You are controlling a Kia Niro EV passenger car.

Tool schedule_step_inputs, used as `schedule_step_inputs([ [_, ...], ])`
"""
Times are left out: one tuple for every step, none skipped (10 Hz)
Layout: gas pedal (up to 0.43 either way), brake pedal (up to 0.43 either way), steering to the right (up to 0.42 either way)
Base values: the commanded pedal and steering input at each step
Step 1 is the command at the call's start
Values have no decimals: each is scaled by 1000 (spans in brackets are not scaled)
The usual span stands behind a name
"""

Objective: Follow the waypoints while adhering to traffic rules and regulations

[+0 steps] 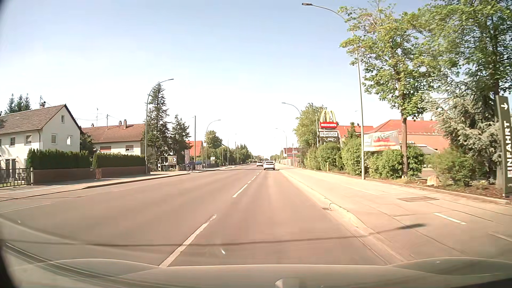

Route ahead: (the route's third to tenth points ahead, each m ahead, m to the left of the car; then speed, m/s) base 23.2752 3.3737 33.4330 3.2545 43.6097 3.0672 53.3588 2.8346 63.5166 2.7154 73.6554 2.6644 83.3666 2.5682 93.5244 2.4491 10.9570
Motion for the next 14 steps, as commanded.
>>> schedule_step_inputs([
  [189, 0, -4],
  [189, 0, -3],
  [189, 0, -2],
  [197, 0, -1],
  [209, 0, 0],
  [209, 0, 0],
  [209, 0, 0],
  [209, 0, 0],
  [209, 0, 0],
  [209, 0, -1],
  [209, 0, -2],
  [209, 0, -3],
  [209, 0, -6],
  [209, 0, -6],
])
